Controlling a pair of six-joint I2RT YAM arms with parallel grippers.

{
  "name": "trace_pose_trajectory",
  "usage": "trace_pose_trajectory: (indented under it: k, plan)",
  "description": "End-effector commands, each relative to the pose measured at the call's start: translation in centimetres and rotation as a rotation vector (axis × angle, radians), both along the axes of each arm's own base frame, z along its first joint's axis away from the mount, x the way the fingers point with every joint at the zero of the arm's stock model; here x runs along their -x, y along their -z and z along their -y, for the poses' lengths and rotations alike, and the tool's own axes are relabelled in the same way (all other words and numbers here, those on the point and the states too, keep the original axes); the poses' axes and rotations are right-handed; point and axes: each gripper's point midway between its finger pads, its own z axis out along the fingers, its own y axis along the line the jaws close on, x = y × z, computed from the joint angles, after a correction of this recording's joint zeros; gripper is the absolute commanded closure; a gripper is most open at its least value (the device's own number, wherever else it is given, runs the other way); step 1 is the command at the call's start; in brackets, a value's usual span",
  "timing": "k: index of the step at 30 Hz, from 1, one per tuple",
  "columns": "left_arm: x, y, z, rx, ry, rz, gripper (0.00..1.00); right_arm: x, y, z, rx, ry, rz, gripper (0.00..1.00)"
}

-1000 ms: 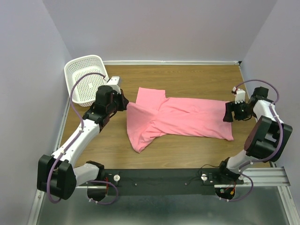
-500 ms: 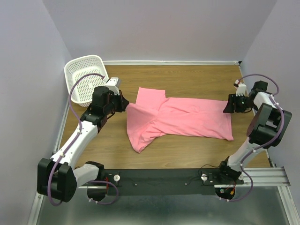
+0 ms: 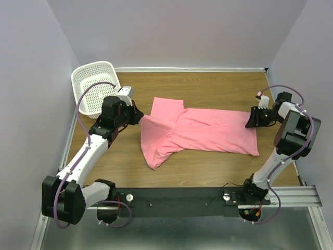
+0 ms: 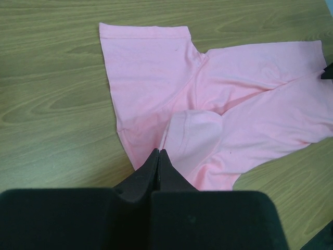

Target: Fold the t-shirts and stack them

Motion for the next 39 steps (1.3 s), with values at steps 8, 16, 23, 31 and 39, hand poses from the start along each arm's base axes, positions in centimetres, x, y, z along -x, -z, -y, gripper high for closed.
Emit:
trace_pose_trajectory:
  k: [8, 16, 23, 31, 39]
  plan:
    - [0.0, 0.1, -0.1, 0.008, 0.017, 0.016, 1.00, -0.2, 0.5, -0.3, 0.001, -0.013, 0.012, 0.86]
    - [0.5, -3.9, 0.6, 0.059, 0.064, 0.153, 1.00, 0.1, -7.8, -1.7, 0.022, -0.044, 0.218, 0.99]
    - [3.9, -18.0, 0.2, 0.139, 0.079, 0.528, 1.00, 3.7, -26.8, -4.0, 0.187, -0.086, 0.636, 0.99]
    - [16.5, -42.9, -4.4, 0.245, 0.001, 1.096, 1.00, 11.3, -53.3, -5.4, 0.486, 0.086, 1.240, 0.99]
    - [28.8, -55.0, -8.4, 0.349, -0.043, 1.435, 1.00, 22.4, -69.7, -6.7, 0.595, 0.367, 1.728, 0.99]
